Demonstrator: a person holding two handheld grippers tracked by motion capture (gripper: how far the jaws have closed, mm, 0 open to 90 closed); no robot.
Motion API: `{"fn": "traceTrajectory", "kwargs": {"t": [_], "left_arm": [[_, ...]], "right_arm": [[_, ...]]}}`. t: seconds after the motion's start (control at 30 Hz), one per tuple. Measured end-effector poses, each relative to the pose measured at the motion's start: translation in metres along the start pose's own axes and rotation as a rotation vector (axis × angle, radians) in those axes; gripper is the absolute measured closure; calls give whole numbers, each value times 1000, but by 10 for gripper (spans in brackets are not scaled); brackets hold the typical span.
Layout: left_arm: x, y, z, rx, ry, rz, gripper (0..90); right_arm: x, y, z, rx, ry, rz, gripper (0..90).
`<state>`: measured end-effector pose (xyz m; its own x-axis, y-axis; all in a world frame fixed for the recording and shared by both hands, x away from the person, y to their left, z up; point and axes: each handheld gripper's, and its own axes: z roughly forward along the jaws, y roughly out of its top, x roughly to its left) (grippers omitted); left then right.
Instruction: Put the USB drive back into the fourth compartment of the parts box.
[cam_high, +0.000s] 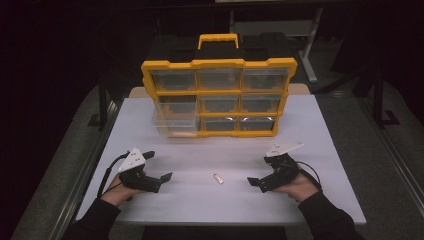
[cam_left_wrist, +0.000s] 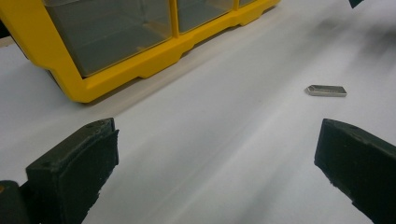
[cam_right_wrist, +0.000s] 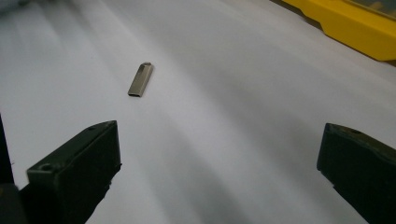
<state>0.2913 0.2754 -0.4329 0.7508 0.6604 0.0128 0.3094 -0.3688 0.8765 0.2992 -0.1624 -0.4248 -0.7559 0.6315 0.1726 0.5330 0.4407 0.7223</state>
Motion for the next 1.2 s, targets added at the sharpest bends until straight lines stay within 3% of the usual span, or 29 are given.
{"fn": "traceTrajectory", "kwargs": {"t": [1.2], "left_arm": [[1,-1,1,5,-10,-9,0]], "right_arm": [[13,41,19,48,28,-66,0]]}}
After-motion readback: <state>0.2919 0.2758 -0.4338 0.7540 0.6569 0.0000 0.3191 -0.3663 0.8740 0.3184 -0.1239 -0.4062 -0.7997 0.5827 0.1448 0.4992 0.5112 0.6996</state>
